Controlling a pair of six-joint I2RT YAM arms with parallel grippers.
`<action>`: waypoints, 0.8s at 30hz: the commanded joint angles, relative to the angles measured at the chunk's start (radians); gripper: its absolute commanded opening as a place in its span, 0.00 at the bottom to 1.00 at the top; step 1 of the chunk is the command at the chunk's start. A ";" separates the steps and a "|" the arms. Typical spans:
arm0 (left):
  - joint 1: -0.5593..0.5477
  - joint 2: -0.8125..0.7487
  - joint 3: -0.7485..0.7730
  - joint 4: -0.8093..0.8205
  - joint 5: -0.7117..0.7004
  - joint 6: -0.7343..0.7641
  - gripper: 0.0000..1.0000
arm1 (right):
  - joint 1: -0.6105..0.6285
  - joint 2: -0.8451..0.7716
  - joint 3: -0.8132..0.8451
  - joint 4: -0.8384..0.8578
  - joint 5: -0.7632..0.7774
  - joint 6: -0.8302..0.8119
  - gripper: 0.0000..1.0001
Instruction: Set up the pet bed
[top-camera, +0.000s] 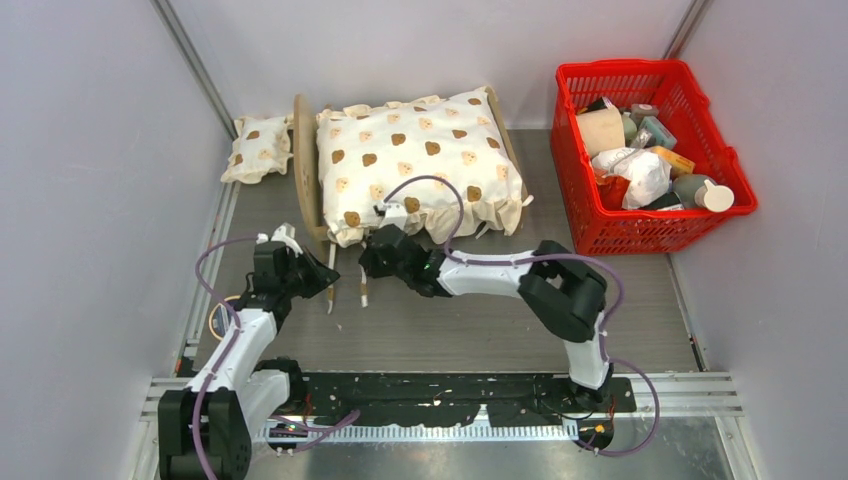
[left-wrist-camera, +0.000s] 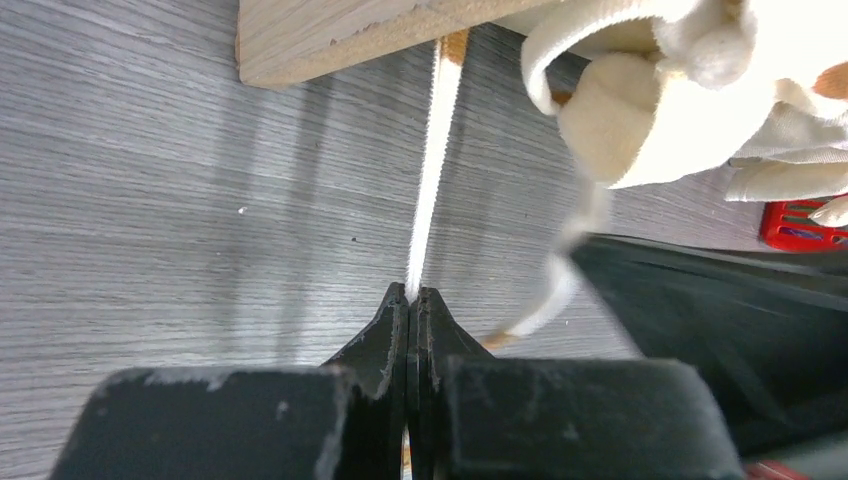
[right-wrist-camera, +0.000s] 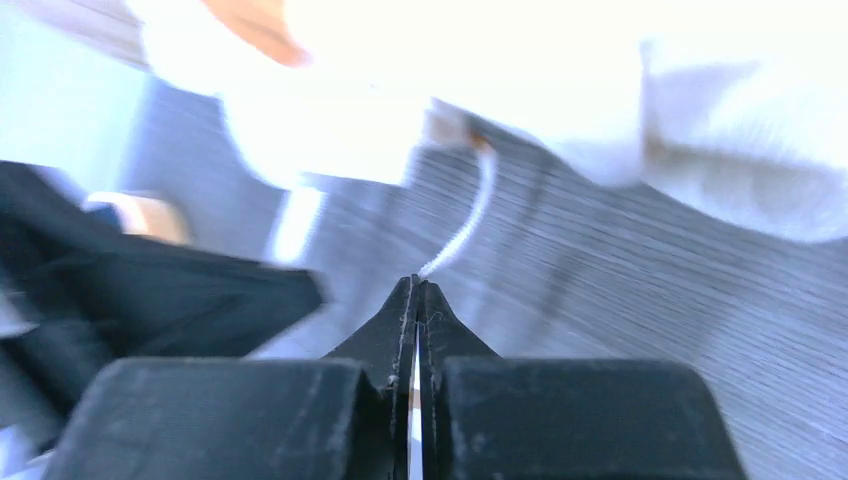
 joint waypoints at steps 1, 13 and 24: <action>0.000 -0.049 -0.049 0.075 -0.007 -0.035 0.00 | 0.003 -0.201 0.018 0.105 -0.096 0.022 0.05; -0.055 -0.254 -0.179 0.186 -0.083 -0.111 0.00 | 0.014 -0.063 0.315 0.095 -0.151 0.133 0.13; -0.057 -0.299 -0.250 0.320 -0.018 -0.193 0.00 | 0.005 -0.068 0.274 -0.205 -0.188 0.029 0.40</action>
